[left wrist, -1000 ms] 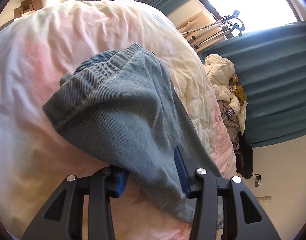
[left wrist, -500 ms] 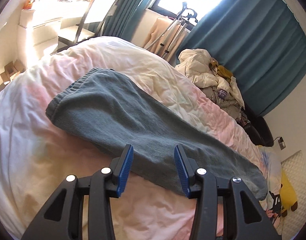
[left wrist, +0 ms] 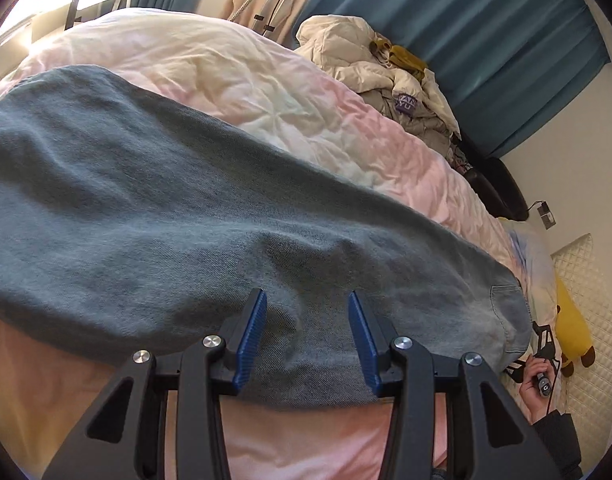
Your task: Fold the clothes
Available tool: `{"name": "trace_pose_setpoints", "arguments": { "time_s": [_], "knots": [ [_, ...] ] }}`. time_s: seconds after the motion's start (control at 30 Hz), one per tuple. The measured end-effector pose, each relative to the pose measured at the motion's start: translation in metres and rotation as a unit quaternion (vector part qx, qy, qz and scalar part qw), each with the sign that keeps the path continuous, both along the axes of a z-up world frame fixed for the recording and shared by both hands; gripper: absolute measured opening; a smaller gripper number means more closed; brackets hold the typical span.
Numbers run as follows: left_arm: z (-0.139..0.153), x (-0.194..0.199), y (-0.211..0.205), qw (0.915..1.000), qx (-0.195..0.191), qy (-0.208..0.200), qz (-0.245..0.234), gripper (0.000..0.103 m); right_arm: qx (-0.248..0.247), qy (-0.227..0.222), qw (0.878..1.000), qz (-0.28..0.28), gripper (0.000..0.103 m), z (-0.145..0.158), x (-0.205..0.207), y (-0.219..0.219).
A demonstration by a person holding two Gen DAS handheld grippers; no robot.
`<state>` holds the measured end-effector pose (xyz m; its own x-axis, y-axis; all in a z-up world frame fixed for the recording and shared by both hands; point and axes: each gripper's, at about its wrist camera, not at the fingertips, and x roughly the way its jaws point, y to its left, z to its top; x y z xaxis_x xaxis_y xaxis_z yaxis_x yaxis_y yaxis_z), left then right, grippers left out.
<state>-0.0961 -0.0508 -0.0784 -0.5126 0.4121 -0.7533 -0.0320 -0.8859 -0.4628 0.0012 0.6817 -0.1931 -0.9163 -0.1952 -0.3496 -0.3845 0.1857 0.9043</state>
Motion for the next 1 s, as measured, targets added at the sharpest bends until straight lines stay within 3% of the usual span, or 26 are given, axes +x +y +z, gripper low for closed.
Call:
{"name": "trace_pose_setpoints", "arguments": {
  "time_s": [0.03,0.07,0.1,0.2,0.27,0.33,0.43,0.5,0.53,0.63,0.77,0.87,0.93,1.0],
  "knots": [
    [-0.004,-0.003,0.004,1.0000,-0.007,-0.002,-0.003,0.044,0.018,-0.015,1.000,0.003,0.076,0.007,-0.004,0.001],
    [-0.007,-0.005,0.006,0.9999,-0.012,-0.004,-0.004,0.044,0.044,-0.032,0.999,0.008,0.067,0.015,-0.009,0.002],
    [-0.011,-0.008,0.007,0.9998,-0.017,-0.006,-0.004,0.044,0.084,-0.053,0.995,0.016,0.051,0.027,-0.015,0.002],
    [-0.021,-0.011,0.007,0.9996,-0.021,-0.017,-0.005,0.044,0.178,-0.076,0.981,0.030,0.029,0.063,-0.027,0.003],
    [-0.024,-0.011,0.006,0.9996,-0.018,-0.019,-0.005,0.044,0.238,-0.077,0.967,0.044,0.023,0.092,-0.039,0.003],
    [-0.024,-0.010,0.006,0.9997,-0.014,-0.018,-0.005,0.044,0.325,-0.077,0.939,0.080,0.020,0.129,-0.056,-0.004],
    [-0.023,-0.009,0.004,0.9998,-0.010,-0.017,-0.004,0.044,0.474,-0.056,0.867,0.144,0.018,0.185,-0.079,-0.031],
    [-0.023,-0.008,0.003,0.9998,-0.007,-0.017,-0.004,0.044,0.532,-0.039,0.830,0.164,0.018,0.203,-0.080,-0.043],
    [-0.023,-0.008,0.002,0.9998,-0.007,-0.017,-0.003,0.044,0.549,-0.035,0.818,0.168,0.018,0.204,-0.077,-0.046],
    [-0.022,-0.007,0.002,0.9998,-0.013,-0.015,0.000,0.044,0.538,-0.052,0.825,0.167,0.018,0.180,-0.056,-0.035],
    [-0.024,-0.006,0.004,0.9994,-0.031,-0.016,-0.001,0.044,0.443,-0.100,0.878,0.150,0.018,0.107,-0.025,-0.001],
    [-0.027,-0.006,0.010,0.9980,-0.060,-0.020,-0.002,0.044,0.369,-0.097,0.915,0.131,0.018,0.061,0.008,0.016],
    [-0.029,-0.004,0.015,0.9966,-0.080,-0.020,-0.003,0.044,0.346,-0.087,0.926,0.123,0.018,0.045,0.015,0.020],
    [-0.030,-0.002,0.021,0.9947,-0.102,-0.013,-0.006,0.044,0.342,-0.080,0.929,0.117,0.019,0.038,0.020,0.019]
  ]
}}
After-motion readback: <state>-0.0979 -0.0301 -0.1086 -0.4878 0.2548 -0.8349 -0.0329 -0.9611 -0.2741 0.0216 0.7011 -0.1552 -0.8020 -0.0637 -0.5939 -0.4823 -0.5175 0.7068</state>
